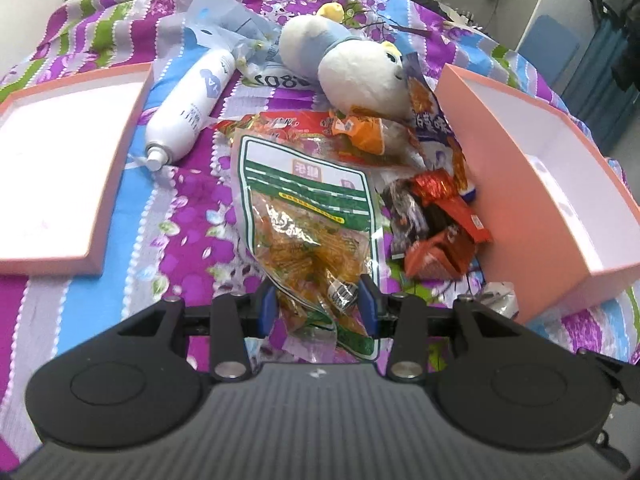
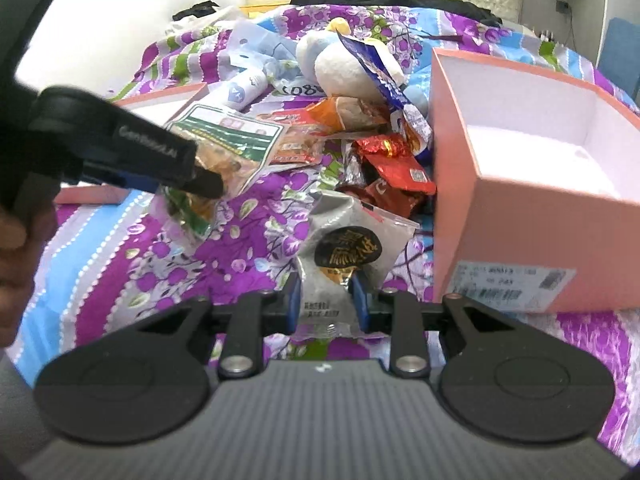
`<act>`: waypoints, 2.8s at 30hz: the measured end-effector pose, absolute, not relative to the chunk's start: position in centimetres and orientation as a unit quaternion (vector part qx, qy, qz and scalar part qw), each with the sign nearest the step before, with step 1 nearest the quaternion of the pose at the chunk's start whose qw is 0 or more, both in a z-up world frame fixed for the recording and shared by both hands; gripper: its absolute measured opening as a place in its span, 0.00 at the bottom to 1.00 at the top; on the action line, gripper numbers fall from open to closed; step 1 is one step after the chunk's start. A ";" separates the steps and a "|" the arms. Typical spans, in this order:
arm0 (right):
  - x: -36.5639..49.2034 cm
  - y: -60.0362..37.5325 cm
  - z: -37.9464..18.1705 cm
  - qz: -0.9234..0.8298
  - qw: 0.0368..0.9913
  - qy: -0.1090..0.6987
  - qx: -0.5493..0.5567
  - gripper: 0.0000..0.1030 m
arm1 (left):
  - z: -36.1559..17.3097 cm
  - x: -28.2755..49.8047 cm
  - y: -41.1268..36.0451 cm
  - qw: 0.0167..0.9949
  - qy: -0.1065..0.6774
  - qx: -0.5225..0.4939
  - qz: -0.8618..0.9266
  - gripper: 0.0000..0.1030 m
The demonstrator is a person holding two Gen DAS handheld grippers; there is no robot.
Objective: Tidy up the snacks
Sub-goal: 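Lift both held snacks and carry them over the open pink box, then lower both snacks into the pink box and open both grippers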
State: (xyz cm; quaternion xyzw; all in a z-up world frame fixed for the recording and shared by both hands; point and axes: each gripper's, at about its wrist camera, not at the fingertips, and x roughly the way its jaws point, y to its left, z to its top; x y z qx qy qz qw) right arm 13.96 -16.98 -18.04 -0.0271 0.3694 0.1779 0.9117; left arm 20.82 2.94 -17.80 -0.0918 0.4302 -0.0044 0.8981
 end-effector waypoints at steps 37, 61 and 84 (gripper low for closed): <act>13.0 -22.7 -1.5 0.177 0.957 0.228 0.037 0.29 | -0.9 17.1 -1.8 0.939 0.338 -0.053 -0.040 0.45; 22.8 -35.5 -4.1 0.042 0.963 0.258 0.068 0.29 | -2.1 29.7 -16.0 0.917 0.359 -0.044 -0.167 0.46; 26.3 -37.5 -10.2 0.012 0.932 0.343 0.120 0.50 | -7.7 35.2 -17.9 0.891 0.413 -0.037 -0.185 0.65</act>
